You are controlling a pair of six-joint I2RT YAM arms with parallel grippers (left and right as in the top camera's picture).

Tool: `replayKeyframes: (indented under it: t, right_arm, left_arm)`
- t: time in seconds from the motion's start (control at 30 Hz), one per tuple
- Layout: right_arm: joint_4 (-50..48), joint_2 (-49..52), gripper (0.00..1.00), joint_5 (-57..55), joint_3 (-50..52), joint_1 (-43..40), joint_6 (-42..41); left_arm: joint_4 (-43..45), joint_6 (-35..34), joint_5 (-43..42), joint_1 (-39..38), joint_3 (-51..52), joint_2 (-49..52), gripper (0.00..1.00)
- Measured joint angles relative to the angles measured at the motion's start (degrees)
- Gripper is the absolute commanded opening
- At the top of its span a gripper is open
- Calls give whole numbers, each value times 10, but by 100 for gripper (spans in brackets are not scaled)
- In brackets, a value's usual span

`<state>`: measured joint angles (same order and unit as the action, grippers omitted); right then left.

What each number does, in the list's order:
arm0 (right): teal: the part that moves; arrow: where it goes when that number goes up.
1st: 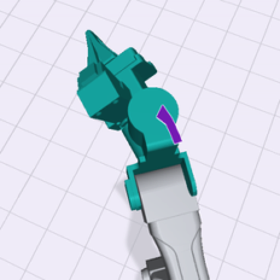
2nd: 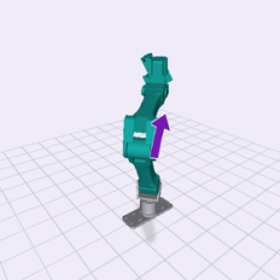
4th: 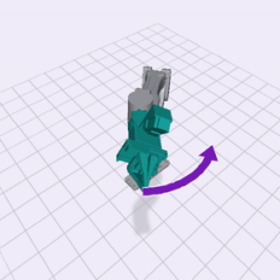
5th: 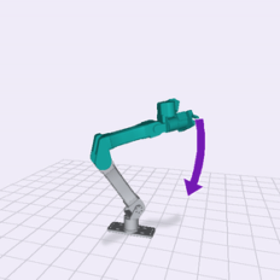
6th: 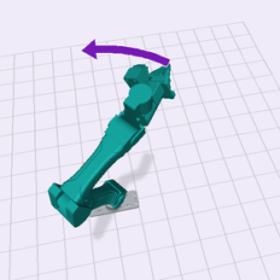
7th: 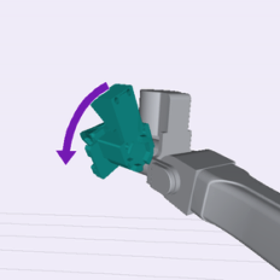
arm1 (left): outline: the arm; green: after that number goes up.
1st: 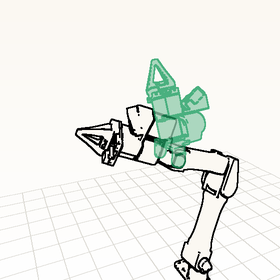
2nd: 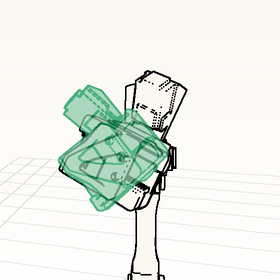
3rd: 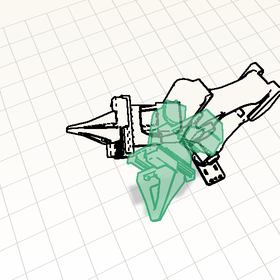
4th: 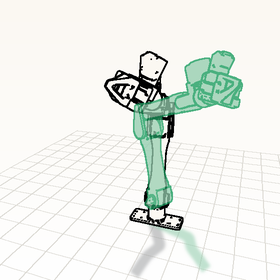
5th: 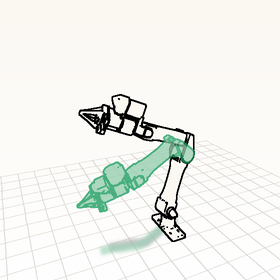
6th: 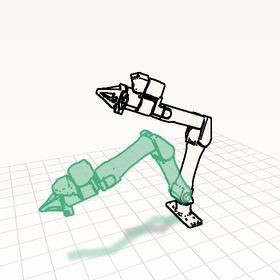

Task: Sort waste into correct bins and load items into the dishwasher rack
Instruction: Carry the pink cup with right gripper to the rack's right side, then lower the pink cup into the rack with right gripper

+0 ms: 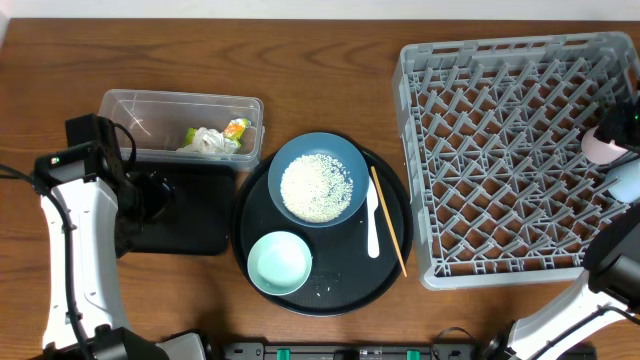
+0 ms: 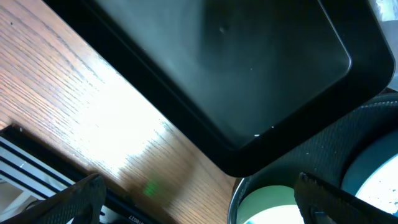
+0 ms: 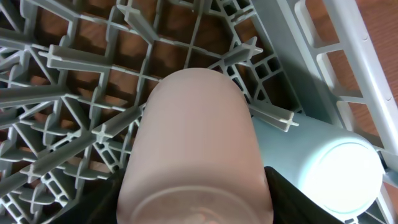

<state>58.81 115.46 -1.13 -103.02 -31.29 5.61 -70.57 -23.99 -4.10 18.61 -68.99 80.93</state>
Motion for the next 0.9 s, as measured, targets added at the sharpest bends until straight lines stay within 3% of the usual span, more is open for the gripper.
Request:
replayKeyframes:
  t: [0.1, 0.23, 0.27, 0.47, 0.9]
  right_arm:
    - [0, 0, 60, 0, 0, 0, 0]
    - [1, 0, 90, -3, 0, 0, -3]
    - [1, 0, 92, -4, 0, 0, -2]
    - [1, 0, 83, 0, -10, 0, -5]
    - [2, -1, 85, 6, -23, 0, -6]
  left_arm:
    - [0, 0, 0, 0, 0, 0, 98]
    - [0, 0, 0, 0, 0, 0, 98]
    - [0, 0, 0, 0, 0, 0, 98]
    - [0, 0, 0, 0, 0, 0, 98]
    - [0, 0, 0, 0, 0, 0, 98]
